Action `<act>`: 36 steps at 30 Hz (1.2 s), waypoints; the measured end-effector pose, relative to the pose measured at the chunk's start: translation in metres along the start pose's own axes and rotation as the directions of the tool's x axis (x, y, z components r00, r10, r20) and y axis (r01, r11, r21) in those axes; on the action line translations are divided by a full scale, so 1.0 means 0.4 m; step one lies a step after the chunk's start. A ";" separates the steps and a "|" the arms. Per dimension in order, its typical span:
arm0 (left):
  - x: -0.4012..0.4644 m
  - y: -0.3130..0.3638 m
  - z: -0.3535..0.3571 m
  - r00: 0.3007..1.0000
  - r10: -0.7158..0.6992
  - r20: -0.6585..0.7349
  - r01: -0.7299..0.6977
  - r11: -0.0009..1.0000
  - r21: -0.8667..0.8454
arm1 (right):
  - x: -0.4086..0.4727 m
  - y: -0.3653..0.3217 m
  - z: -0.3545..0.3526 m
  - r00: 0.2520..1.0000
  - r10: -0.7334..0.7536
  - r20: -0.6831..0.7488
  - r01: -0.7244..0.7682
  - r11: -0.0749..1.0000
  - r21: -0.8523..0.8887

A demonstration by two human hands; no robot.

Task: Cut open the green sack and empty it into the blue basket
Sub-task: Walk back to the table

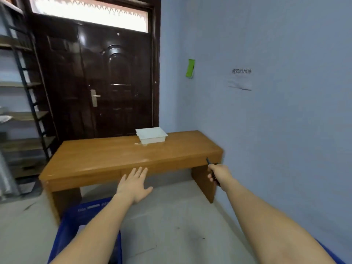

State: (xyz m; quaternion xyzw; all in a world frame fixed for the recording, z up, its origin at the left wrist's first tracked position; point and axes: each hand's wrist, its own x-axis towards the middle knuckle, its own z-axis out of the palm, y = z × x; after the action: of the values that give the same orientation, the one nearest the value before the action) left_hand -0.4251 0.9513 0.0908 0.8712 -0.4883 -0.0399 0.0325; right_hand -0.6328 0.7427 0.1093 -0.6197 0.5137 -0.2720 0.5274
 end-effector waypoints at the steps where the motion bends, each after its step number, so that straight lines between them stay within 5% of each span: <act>1: 0.012 -0.036 0.020 0.999 -0.041 0.035 0.040 0.999 0.014 | 0.031 0.000 0.042 0.999 0.011 0.033 -0.010 1.000 -0.017; 6: 0.162 -0.175 0.038 0.981 -0.183 0.058 0.180 0.982 0.056 | 0.219 -0.011 0.207 0.987 0.035 0.157 -0.023 0.997 -0.075; 20: 0.737 -0.282 -0.012 0.962 -0.253 0.098 0.241 0.963 0.123 | 0.730 -0.217 0.499 0.951 -0.033 0.309 0.140 0.934 -0.328; 36: 1.503 -0.488 -0.068 0.983 -0.177 0.048 0.179 0.983 -0.042 | 1.318 -0.422 0.738 0.973 -0.096 0.210 0.180 0.886 -0.428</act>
State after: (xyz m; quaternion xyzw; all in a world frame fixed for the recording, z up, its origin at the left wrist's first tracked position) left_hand 0.0559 0.5405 0.0766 0.9093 -0.4079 -0.0730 0.0380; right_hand -0.1434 0.3520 0.0716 -0.7810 0.4660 -0.1264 0.3962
